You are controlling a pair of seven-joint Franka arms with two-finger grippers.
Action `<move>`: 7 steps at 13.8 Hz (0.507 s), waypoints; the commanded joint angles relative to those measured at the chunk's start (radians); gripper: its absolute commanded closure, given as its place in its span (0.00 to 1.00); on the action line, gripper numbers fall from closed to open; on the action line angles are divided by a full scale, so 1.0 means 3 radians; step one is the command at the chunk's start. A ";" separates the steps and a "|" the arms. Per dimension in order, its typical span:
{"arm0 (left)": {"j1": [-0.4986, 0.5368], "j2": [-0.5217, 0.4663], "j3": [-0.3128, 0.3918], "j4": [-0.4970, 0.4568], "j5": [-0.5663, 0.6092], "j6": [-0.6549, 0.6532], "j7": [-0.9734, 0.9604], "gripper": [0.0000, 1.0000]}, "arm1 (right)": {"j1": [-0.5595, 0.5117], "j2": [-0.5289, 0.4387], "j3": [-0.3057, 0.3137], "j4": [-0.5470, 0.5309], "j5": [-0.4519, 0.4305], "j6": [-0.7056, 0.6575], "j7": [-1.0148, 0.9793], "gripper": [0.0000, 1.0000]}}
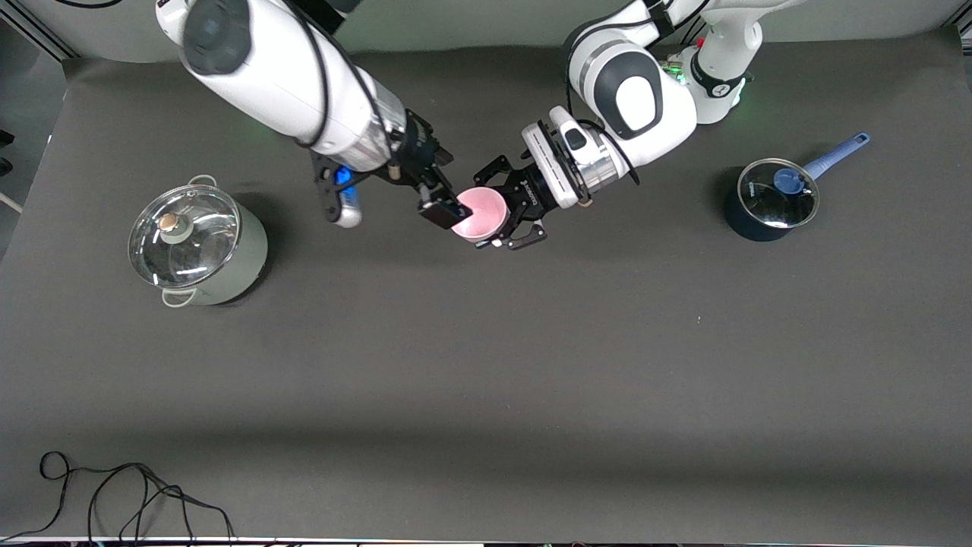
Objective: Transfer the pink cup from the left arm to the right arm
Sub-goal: 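Reach the right gripper to the cup and close it on the cup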
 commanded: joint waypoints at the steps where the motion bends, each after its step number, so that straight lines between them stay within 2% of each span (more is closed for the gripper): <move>1: -0.0069 0.0000 0.0036 0.0068 -0.0057 0.0073 -0.0009 0.67 | -0.0010 0.0150 0.0040 0.0150 0.0038 -0.0159 0.0038 0.06; 4: -0.0069 0.0000 0.0036 0.0068 -0.0057 0.0078 -0.0009 0.67 | -0.0010 0.0217 0.0086 0.0155 0.0032 -0.0292 -0.0090 0.06; 6: -0.0069 0.0000 0.0036 0.0068 -0.0057 0.0088 -0.0009 0.67 | -0.0010 0.0263 0.0112 0.0160 0.0017 -0.0292 -0.0090 0.18; 7: -0.0069 0.0000 0.0036 0.0068 -0.0052 0.0088 -0.0009 0.67 | -0.0010 0.0273 0.0117 0.0185 0.0017 -0.0292 -0.0090 0.32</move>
